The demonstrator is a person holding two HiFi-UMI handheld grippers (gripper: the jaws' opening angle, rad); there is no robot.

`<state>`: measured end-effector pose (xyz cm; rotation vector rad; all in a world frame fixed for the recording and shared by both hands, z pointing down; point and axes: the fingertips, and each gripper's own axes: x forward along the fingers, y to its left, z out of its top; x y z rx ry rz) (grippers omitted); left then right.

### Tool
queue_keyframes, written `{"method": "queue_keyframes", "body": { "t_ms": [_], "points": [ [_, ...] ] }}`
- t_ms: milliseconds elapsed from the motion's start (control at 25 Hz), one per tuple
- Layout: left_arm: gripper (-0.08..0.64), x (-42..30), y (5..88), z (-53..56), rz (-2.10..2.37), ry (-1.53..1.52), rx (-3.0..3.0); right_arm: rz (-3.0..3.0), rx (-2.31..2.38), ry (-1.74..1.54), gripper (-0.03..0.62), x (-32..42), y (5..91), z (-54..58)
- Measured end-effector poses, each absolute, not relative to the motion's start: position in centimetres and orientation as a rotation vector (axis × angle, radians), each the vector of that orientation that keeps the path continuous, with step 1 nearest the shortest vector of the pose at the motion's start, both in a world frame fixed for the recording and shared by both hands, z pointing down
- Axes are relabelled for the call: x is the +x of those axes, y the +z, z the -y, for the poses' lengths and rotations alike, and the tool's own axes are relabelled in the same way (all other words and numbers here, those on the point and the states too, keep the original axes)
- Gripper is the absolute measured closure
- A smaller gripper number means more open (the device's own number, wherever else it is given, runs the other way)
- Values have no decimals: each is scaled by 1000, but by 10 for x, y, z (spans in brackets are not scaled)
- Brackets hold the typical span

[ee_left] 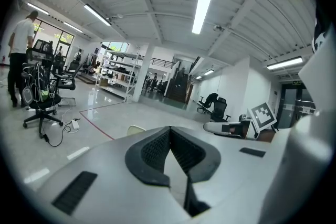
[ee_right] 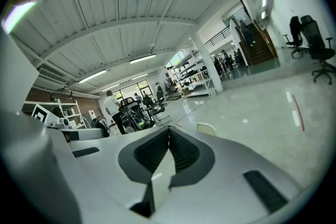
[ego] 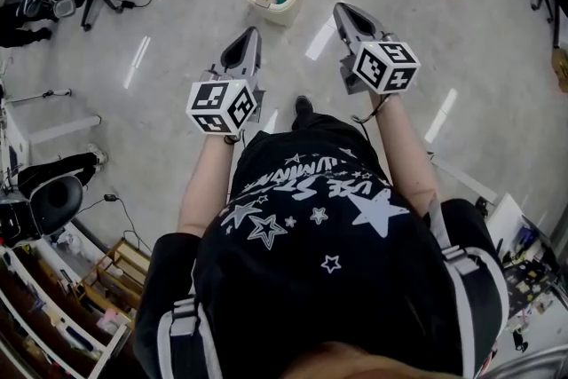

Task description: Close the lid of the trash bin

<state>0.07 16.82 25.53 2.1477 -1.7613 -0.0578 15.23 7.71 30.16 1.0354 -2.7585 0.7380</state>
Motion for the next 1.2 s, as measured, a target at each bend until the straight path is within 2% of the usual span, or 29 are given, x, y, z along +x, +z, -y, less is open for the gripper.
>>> {"method": "queue_keyframes", "body": {
  "t_ms": [480, 960, 1200],
  "points": [
    [549, 6, 255, -117, 1780, -36, 2150, 2756, 1097, 810, 586, 167, 306, -21],
    [549, -29, 271, -55, 1724, -36, 2176, 2720, 1172, 806, 586, 143, 314, 28],
    [549, -65, 273, -3, 1668, -31, 2210, 2694, 1216, 807, 586, 105, 317, 71]
  ]
}}
